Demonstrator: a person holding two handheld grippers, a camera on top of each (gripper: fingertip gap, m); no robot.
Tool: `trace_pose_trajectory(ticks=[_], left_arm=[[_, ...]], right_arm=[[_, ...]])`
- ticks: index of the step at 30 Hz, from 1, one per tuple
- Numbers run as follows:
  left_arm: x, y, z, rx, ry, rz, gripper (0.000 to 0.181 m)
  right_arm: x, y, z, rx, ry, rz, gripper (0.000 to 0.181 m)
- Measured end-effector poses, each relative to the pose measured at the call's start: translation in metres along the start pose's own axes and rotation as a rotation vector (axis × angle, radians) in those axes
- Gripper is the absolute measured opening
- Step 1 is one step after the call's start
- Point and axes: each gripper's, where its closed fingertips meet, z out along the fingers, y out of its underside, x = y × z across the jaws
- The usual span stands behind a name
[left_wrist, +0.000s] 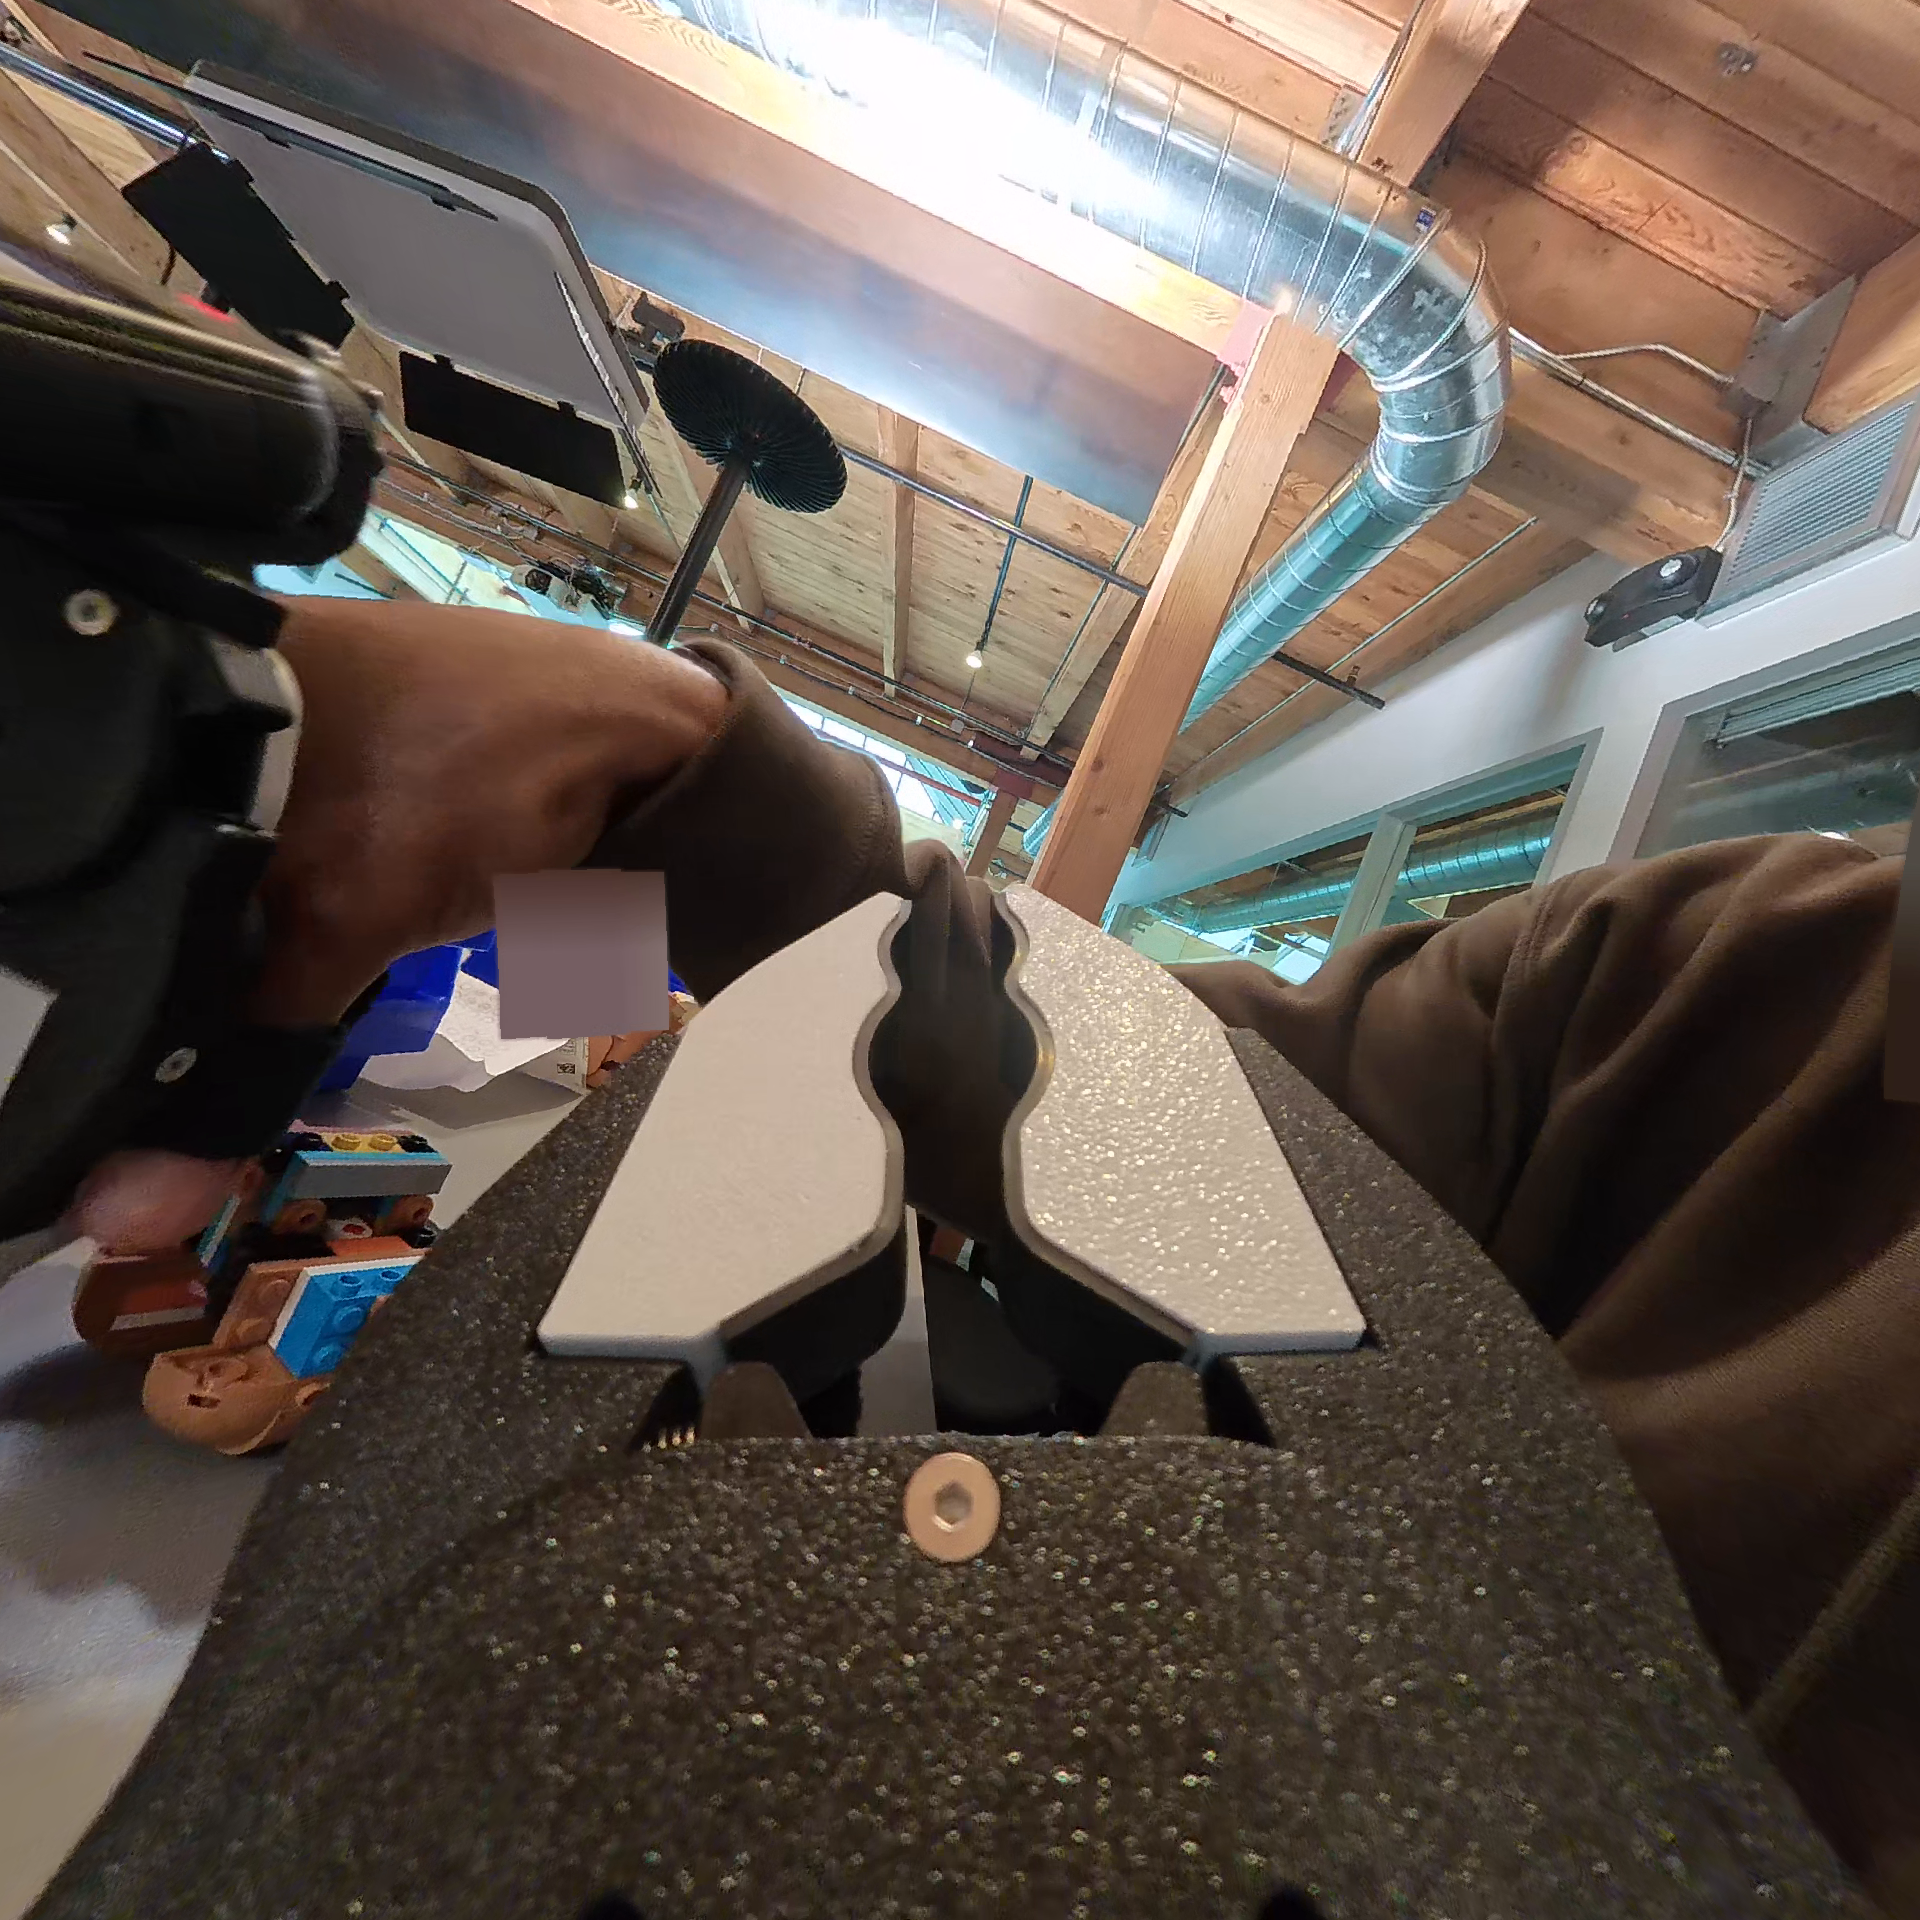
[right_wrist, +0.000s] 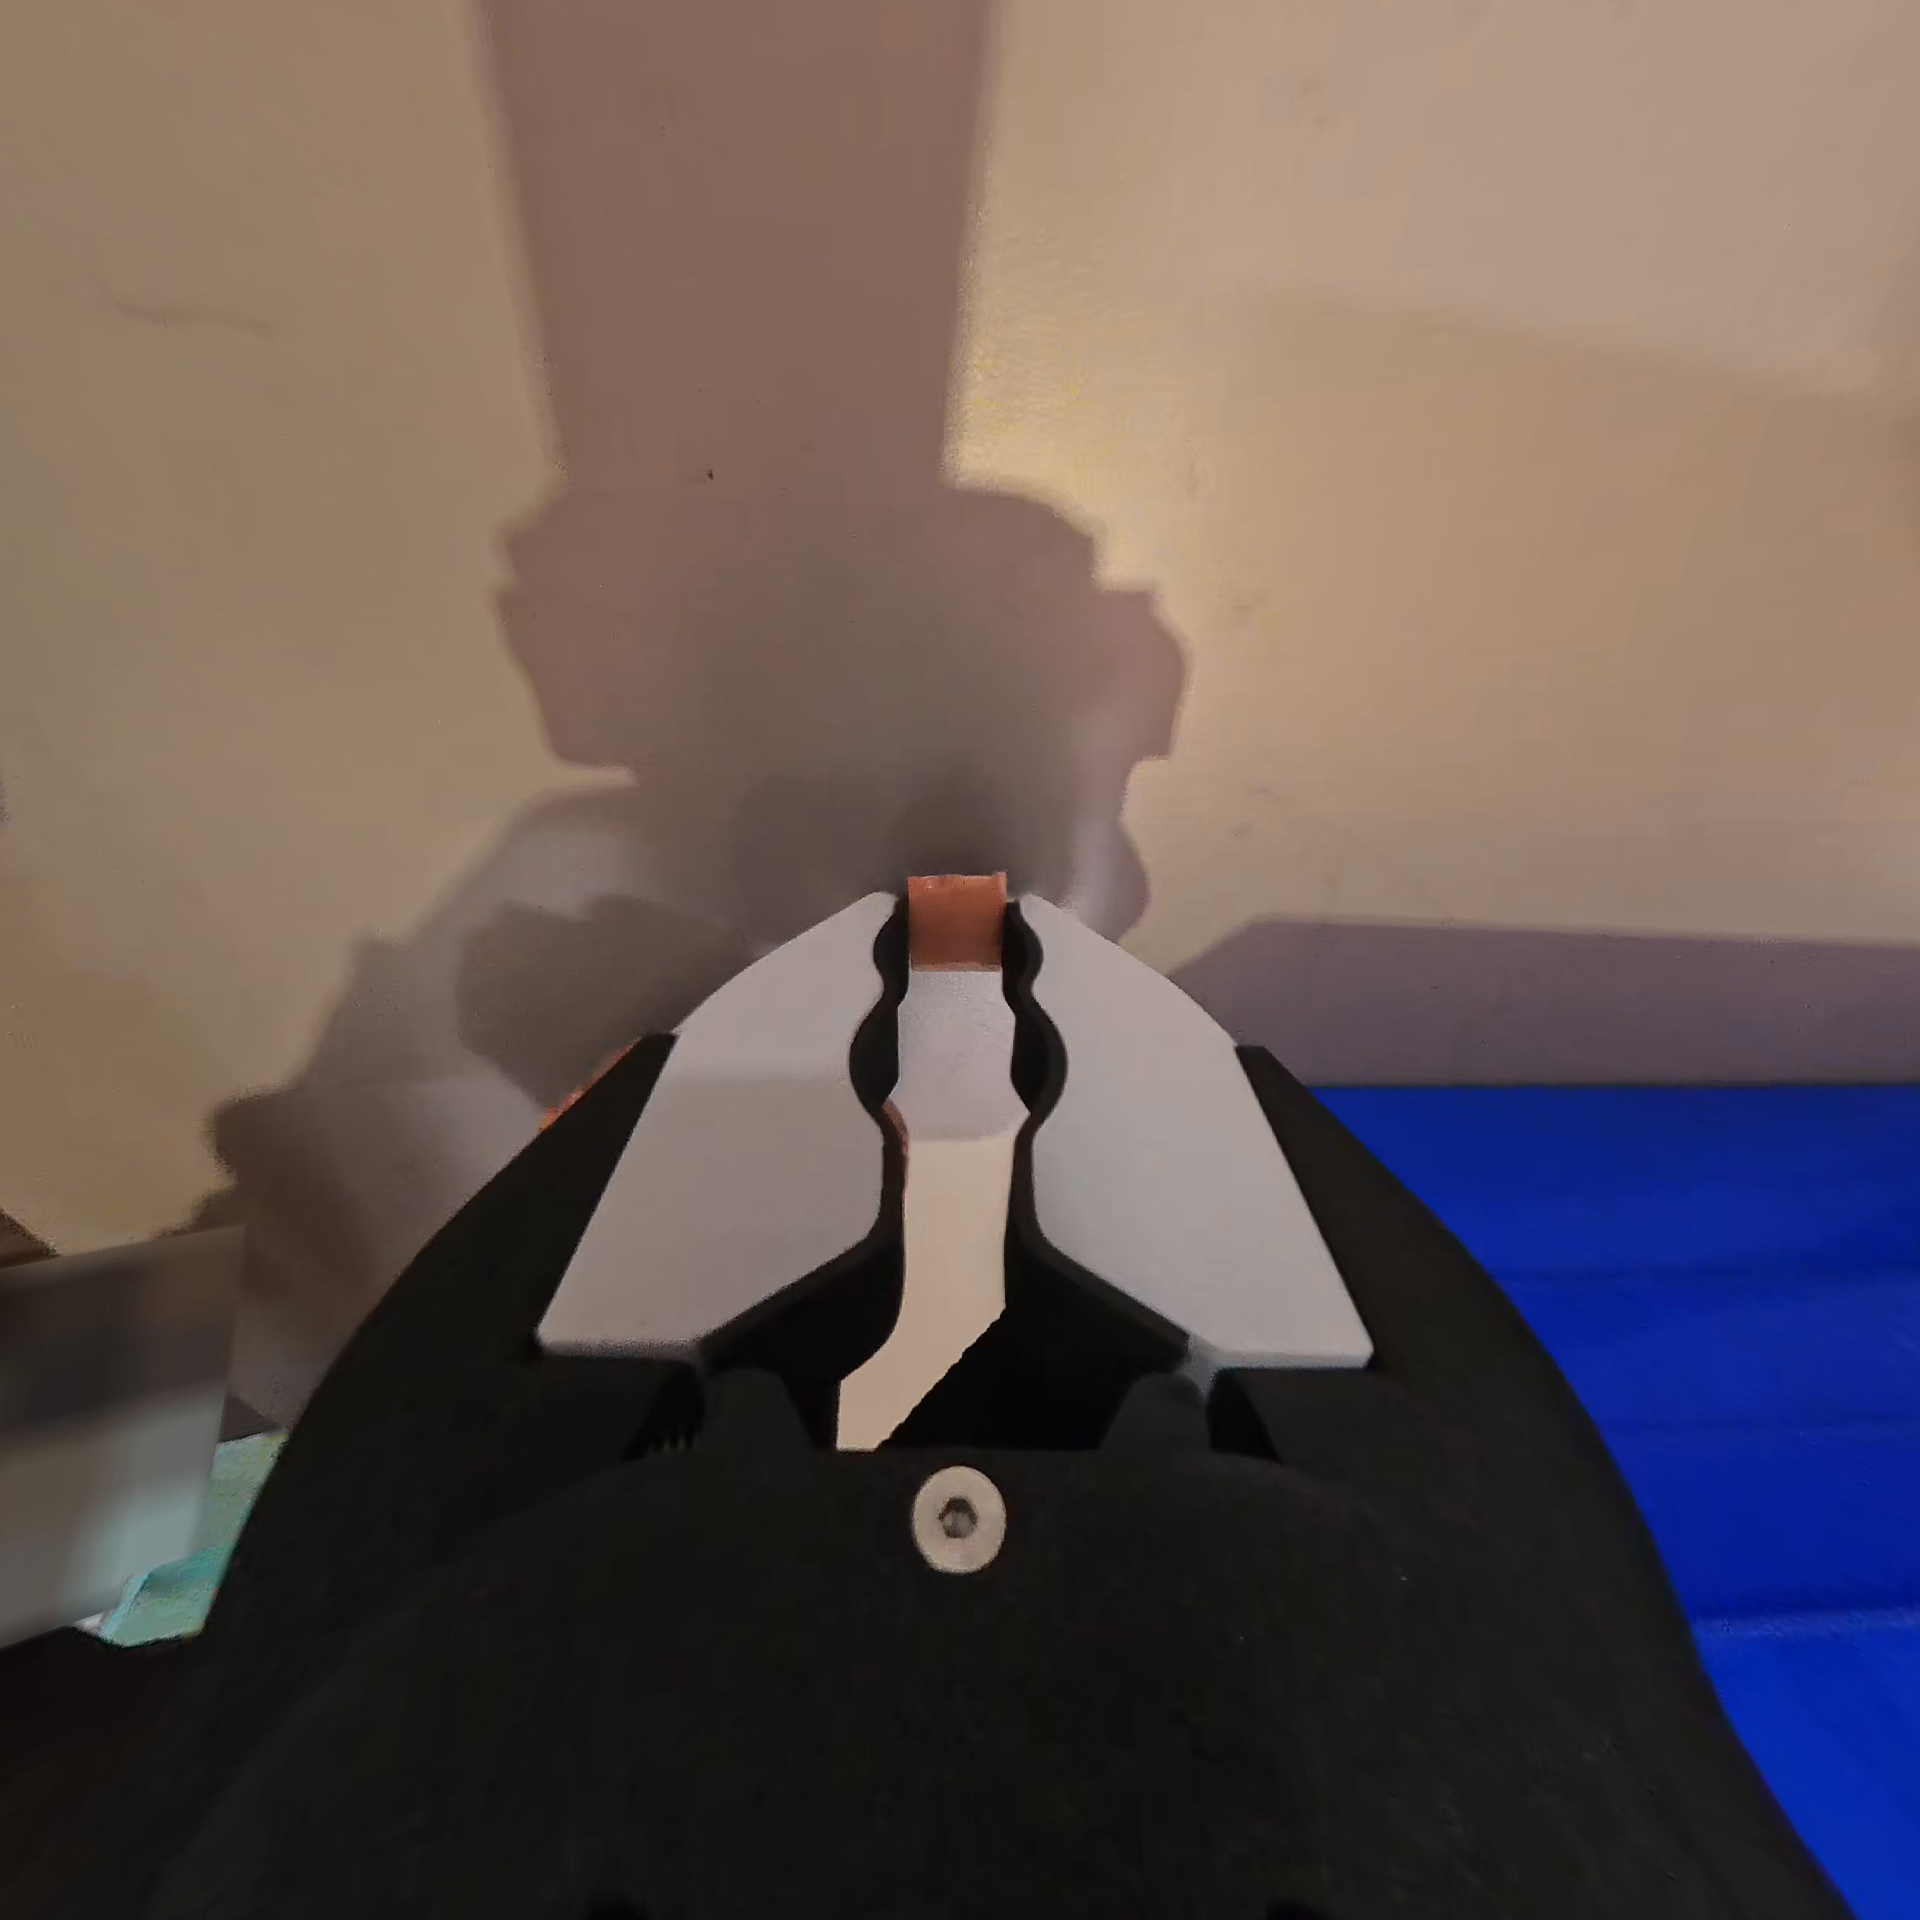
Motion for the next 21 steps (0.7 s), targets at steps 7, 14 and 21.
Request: trace_pose_trajectory(ticks=[7,14,21], left_arm=[[0.000,-0.001,-0.001,0.005,0.002,-0.006,0.014],[-0.005,0.000,0.000,0.000,-0.035,0.004,0.013],[-0.028,0.009,0.004,-0.059,-0.246,0.101,0.020]], right_arm=[[0.050,-0.002,-0.115,0.569,0.434,0.180,0.017],[0.114,0.097,-0.132,0.662,0.615,0.533,0.065],[0.004,0.073,-0.088,0.990,0.404,0.168,0.048]])
